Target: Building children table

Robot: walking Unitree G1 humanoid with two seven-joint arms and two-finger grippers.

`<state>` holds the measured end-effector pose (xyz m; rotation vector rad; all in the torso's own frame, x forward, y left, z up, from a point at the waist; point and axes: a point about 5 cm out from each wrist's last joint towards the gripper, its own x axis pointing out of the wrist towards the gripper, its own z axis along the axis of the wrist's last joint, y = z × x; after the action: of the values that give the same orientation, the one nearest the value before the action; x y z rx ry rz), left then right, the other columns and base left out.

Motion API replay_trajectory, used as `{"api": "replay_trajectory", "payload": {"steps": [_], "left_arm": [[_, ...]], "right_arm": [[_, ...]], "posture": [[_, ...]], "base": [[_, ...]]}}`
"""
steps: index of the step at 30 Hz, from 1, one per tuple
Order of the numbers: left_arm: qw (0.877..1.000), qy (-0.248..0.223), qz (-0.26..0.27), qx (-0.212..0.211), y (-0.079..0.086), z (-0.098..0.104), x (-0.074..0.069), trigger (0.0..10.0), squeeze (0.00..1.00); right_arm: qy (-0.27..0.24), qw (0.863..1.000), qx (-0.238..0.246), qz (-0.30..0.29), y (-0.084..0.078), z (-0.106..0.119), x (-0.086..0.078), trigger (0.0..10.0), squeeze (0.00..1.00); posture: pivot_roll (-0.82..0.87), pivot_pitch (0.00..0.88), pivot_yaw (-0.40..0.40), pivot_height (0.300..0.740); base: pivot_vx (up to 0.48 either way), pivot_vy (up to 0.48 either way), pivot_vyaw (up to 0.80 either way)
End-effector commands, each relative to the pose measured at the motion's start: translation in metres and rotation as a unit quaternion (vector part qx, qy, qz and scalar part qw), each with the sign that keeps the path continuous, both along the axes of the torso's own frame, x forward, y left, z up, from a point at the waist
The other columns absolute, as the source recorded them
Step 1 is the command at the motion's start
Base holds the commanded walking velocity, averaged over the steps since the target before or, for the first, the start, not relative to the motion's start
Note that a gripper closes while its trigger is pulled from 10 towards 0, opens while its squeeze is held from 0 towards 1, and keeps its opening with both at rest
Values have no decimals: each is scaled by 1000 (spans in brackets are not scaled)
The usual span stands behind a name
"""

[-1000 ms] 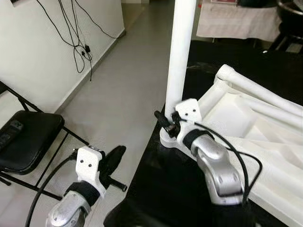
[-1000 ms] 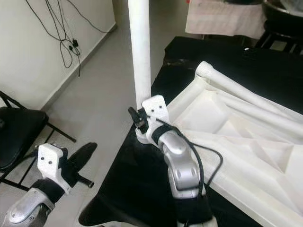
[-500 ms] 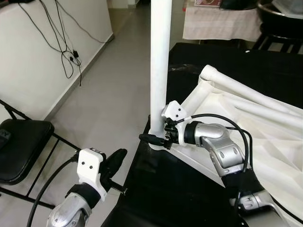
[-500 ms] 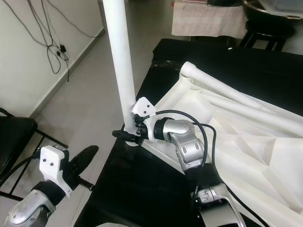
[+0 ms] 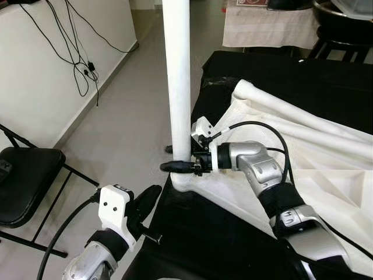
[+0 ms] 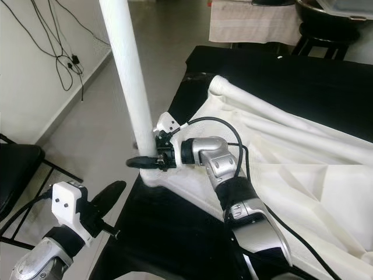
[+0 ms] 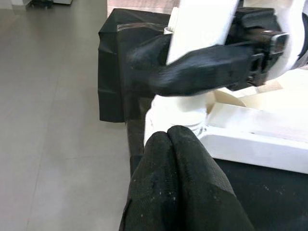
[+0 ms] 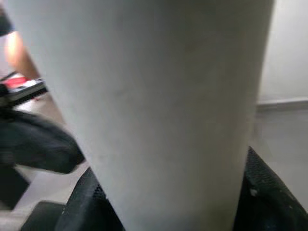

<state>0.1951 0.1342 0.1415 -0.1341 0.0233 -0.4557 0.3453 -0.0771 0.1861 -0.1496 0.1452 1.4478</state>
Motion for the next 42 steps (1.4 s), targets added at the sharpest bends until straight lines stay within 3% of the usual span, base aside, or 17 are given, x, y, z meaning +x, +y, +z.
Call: {"api": "replay_trajectory", "payload": {"steps": [1,5,10,11,12,14,18,23,24,31,32,33,34,36,38,39,42], "left_arm": [[1000,6,-3,-2,-1,-1,-2,10000,0],[1000,7,-5,-3,-1,-1,-1,10000,0],[1000,8,-7,-3,2,-1,-1,10000,0],[1000,8,-7,-1,4,-1,0,10000,0],[1000,8,-7,-1,4,-1,0,10000,0],[1000,7,-6,2,7,0,3,10000,0],[1000,10,-7,6,10,-2,7,10000,0],[1000,11,-10,8,11,-3,10,10000,0],[1000,10,-8,8,11,-3,10,10000,0],[1000,7,2,7,11,-2,10,10000,0],[1000,10,-1,5,10,-3,10,10000,0],[1000,10,-1,5,10,-3,10,10000,0],[1000,12,-5,3,9,-3,10,10000,0],[1000,12,-5,3,9,-3,10,10000,0],[1000,14,-10,1,7,-3,9,10000,0],[1000,14,-10,0,6,-3,8,10000,0],[1000,13,-9,0,6,-2,6,10000,0]], "right_arm": [[9,999,34,22,3,5,-2,0,0],[-1,999,33,6,-3,2,-4,0,0],[-32,992,34,-119,-18,-3,-5,0,0],[-55,957,14,-283,-23,-12,-1,0,0],[-55,957,14,-283,-23,-12,-1,0,0],[-50,889,-12,-455,-27,-31,-27,0,0],[-59,880,-15,-472,-20,-32,-35,0,0],[-58,893,-11,-446,-14,-30,-29,0,0],[-61,897,-12,-439,-12,-28,-26,10000,0],[-74,924,17,-375,1,-15,-23,10000,0],[-79,964,20,-252,14,-9,-32,10000,1000],[-79,964,20,-252,14,-9,-32,10000,1000],[-75,985,17,-156,21,-6,-36,10000,1000],[-75,985,17,-156,21,-6,-36,10000,1000],[-68,996,15,-51,27,1,-32,10000,949],[-65,997,17,-33,28,6,-25,10000,0],[-64,998,17,-4,29,13,-18,10000,0]], "posture": [[-39,148,-2,740],[-53,147,6,740],[-80,154,10,740],[-88,156,12,740],[-88,156,12,740],[-102,158,34,740],[-108,138,50,740],[-106,128,40,740],[-106,125,39,740],[-101,123,41,740],[-91,120,39,740],[-91,120,39,740],[-81,120,35,740],[-81,120,35,740],[-76,122,31,740],[-65,126,25,740],[-57,134,22,740]], "base": [[0,0,0],[0,0,0],[0,0,0],[0,0,0],[0,0,0],[0,0,0],[0,0,0],[0,0,0],[0,0,0],[0,0,0],[0,0,0],[0,0,0],[0,0,0],[0,0,0],[0,0,0],[0,0,0],[0,0,0]]}}
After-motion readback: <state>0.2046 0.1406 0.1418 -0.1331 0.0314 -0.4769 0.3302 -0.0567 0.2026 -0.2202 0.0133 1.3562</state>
